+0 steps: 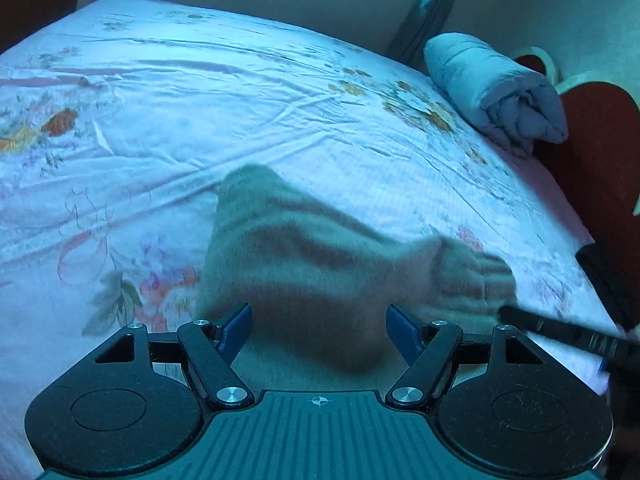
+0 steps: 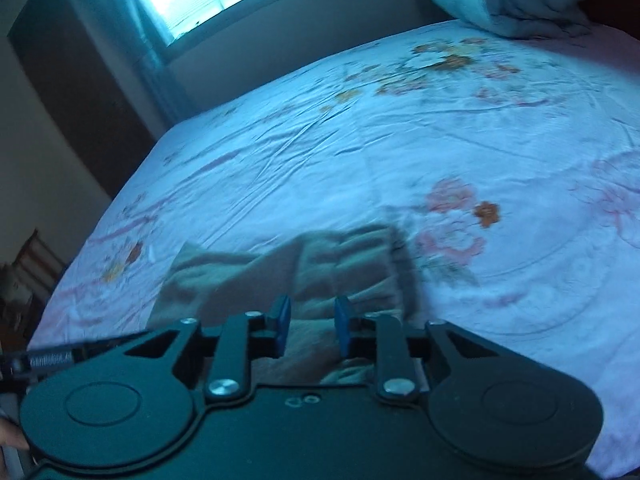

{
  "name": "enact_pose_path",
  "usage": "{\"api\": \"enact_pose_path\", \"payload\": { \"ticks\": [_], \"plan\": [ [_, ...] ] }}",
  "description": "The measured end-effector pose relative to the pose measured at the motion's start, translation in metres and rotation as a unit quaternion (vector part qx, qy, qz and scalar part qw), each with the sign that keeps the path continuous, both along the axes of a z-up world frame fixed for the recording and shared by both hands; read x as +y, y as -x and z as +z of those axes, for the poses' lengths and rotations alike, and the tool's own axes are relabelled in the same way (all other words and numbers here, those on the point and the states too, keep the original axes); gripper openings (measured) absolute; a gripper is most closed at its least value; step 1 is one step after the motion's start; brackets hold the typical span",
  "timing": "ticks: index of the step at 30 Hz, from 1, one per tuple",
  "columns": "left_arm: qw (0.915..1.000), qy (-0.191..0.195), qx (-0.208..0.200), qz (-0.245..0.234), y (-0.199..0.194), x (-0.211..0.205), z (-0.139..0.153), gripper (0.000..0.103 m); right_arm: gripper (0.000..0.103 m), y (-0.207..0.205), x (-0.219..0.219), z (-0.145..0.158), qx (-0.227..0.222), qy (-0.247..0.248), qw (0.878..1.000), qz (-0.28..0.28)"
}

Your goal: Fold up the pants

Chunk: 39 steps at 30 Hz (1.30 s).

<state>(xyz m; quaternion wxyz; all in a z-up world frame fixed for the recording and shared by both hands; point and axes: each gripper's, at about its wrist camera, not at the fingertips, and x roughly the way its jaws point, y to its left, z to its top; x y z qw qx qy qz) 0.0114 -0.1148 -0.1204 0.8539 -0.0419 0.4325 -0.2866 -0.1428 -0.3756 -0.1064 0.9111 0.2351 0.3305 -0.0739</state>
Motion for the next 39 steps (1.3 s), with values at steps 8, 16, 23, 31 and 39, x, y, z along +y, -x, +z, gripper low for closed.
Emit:
{"api": "enact_pose_path", "payload": {
  "ticks": [8, 16, 23, 31, 39],
  "plan": [
    [0.9977, -0.063, -0.011, -0.020, -0.042, -0.044, -0.005, 0.071, 0.000, -0.067, 0.036, -0.002, 0.013, 0.007, 0.999, 0.044],
    [0.9932, -0.101, -0.004, 0.058, -0.085, -0.045, -0.042, 0.071, 0.000, -0.115, 0.029, -0.040, 0.081, 0.029, 0.996, 0.017],
    [0.9945, -0.041, 0.020, 0.095, -0.090, -0.023, -0.049, 0.071, 0.000, -0.093, -0.015, -0.043, 0.054, -0.009, 0.997, -0.056],
    [0.9981, -0.036, 0.000, 0.049, -0.047, -0.018, -0.016, 0.071, 0.007, -0.096, 0.026, -0.021, 0.031, -0.019, 0.999, 0.016],
    [0.9982, -0.054, -0.008, 0.023, -0.003, -0.009, -0.019, 0.071, 0.010, -0.050, 0.034, -0.029, 0.047, -0.027, 0.998, 0.016]
  ]
}}
